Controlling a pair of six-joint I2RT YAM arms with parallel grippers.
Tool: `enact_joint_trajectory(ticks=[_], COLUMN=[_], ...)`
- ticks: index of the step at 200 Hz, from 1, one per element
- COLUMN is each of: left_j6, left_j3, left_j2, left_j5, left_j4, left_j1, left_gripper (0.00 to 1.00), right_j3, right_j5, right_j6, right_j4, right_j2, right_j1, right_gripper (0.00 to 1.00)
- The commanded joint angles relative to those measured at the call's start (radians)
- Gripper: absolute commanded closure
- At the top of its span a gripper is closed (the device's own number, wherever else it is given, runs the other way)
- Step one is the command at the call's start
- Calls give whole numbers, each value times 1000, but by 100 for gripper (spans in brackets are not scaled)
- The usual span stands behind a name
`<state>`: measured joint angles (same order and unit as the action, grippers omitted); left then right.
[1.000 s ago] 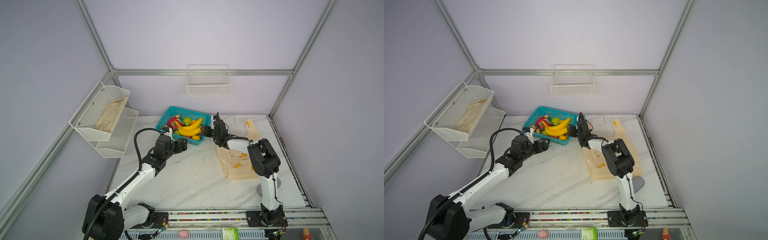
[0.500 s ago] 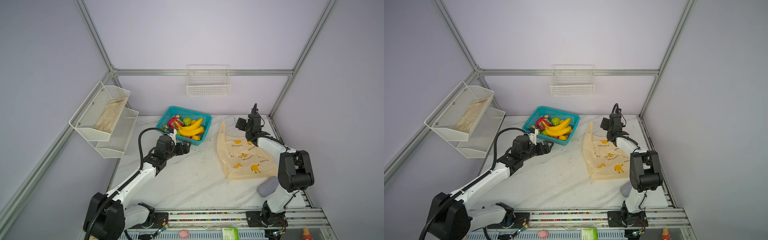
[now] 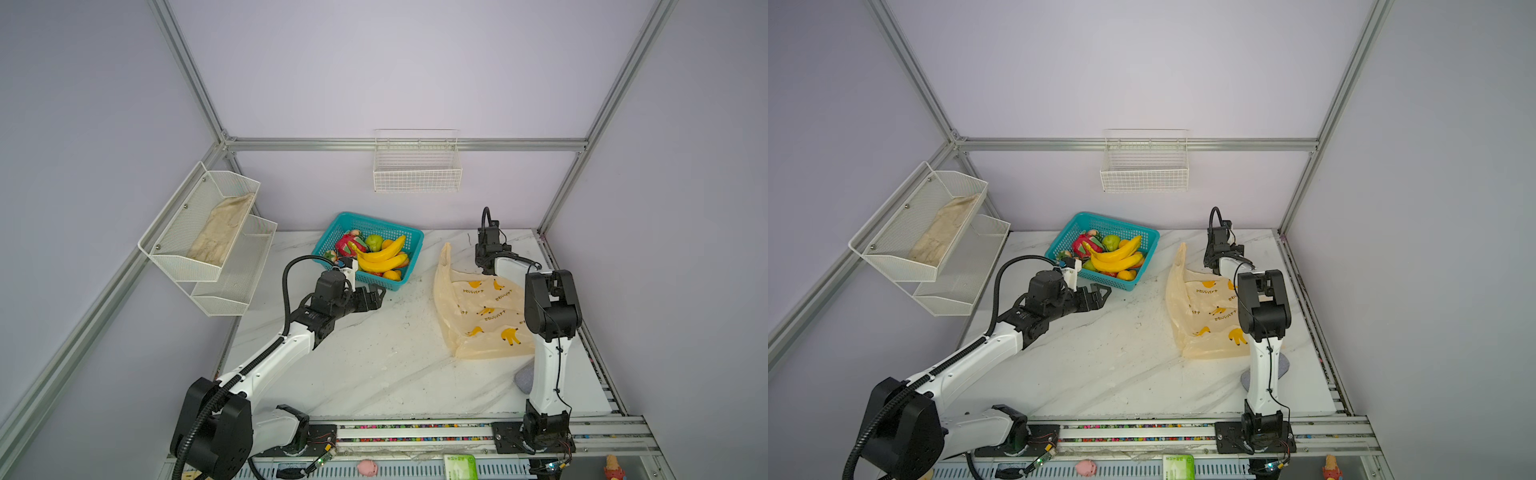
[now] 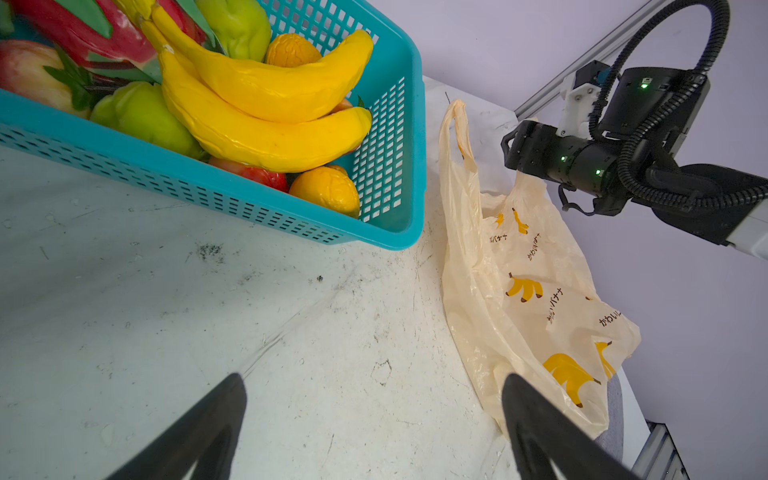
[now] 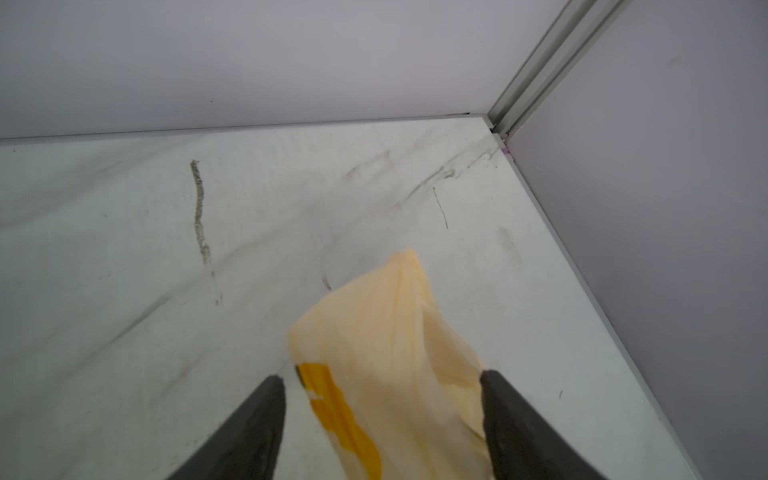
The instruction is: Place the fake fruits into the plastic bag and tie a complex knot
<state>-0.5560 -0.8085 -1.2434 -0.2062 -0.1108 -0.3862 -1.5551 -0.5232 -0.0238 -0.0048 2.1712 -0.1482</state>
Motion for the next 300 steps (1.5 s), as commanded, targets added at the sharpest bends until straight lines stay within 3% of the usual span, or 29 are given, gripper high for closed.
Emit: enact_joint_trajectory(ticks=[1,28,64,110,158,192,256,281,300], left_j6=[10,10,14,1,62,172,221,315,392], left_j3=[-54,-54,-97,-151,-285,-393,-535,-594,-619], left_j2=[15,35,64,114,56,0,-64,-36,0], left_j5=[-18,-11,12,59,24,39,85,165,200], left_j4=[26,13,-56,-62,-59,-58,-28,-135,-204], left_j1=[6,5,5,-8,-78,-130,-135,-134,-134], left_gripper=[5,5,6,8,9,12,14,13,12], right_j3=[-25,3,83,169,120,81,-37,-61,-64], right_j5=[-25,90,453,936,1223,1285,1196,1174,1234], right_j6=[-81,-123,-151,-255,-414,-465,-489,-506,-510], right_j4=[-14,-16,3,10,-142,-196,-308,-348,-350], right_j2=[-53,-115,-296,-542,-661,-739,-843,-853,-854], right_j1=[6,14,16,15,16,16,15,16,16], right_gripper=[49,73,100,100,100,100,100,100,100])
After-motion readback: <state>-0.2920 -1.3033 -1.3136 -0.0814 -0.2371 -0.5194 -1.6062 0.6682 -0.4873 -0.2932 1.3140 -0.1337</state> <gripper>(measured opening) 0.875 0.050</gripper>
